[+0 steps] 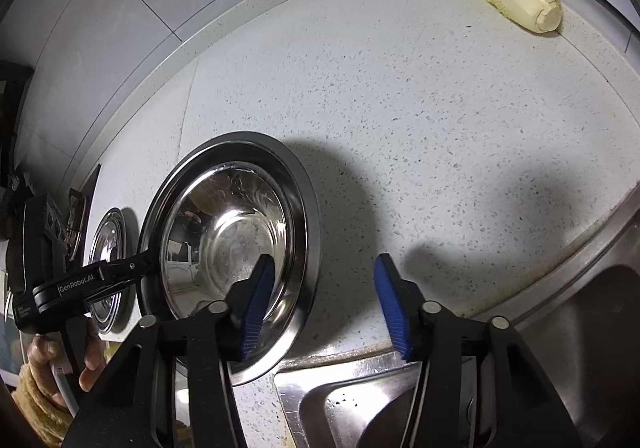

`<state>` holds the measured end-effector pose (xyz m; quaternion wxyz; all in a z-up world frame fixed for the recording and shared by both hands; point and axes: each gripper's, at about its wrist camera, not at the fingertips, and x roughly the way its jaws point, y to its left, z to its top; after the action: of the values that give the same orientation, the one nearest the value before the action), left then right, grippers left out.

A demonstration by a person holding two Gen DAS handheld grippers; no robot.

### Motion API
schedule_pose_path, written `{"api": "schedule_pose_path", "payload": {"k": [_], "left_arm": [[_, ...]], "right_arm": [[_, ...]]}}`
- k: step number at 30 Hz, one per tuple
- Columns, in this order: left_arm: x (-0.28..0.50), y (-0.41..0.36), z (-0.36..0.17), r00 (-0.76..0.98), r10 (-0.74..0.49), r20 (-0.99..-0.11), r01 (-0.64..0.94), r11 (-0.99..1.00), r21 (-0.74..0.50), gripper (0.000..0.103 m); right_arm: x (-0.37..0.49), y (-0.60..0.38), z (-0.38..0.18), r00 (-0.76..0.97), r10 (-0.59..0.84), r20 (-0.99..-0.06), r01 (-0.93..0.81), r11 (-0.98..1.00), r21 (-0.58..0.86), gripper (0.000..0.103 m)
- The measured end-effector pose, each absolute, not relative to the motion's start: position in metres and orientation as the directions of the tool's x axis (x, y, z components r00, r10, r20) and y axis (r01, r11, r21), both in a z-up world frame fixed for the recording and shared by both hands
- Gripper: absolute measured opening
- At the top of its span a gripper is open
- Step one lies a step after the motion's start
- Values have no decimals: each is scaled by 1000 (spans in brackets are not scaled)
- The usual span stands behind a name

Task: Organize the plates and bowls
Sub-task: 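Close both tools on the rim of the nested bowl stack, then lift the nested bowls with both tools and lower them onto the labeled plate stack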

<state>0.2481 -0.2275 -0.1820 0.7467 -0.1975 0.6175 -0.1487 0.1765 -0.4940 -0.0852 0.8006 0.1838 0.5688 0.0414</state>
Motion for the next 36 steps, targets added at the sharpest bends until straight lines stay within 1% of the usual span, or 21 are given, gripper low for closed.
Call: {"api": "schedule_pose_path", "payload": {"k": [2,3,5,7,9,11,13,29,36], "left_arm": [[249,-231,-181,189,-481,-856,-6,871,-491,28],[249,-232,-181,189,-488,-852,4,868,-497,25],[249,-236,-180,187,-505,-843,15,859,-511,15],[249,-239,-179,186,-519,-834,20,851,-525,10],[249,-241,-179,186,-518,-835,23,852,-524,10],[251,-241,-179,187,-522,-832,22,849,-528,10],[251,-240,-178,190,-521,-832,20,850,-527,10],[251,-232,-165,228,-517,-825,29,851,-525,9],[252,-218,-147,273,-512,-815,33,851,-524,9]], "right_arm": [[177,-492,-88,345,286,-894,139,926,350,33],[178,-492,-88,348,298,-889,135,922,362,30],[179,-489,-87,352,310,-883,123,920,372,22],[180,-485,-86,351,312,-883,112,922,370,18],[180,-483,-85,350,296,-889,106,930,351,17],[180,-481,-86,350,280,-894,106,936,335,13],[181,-482,-86,349,279,-895,105,937,333,11],[183,-477,-79,355,258,-898,103,944,312,11],[189,-468,-66,376,255,-891,82,949,305,11]]}}
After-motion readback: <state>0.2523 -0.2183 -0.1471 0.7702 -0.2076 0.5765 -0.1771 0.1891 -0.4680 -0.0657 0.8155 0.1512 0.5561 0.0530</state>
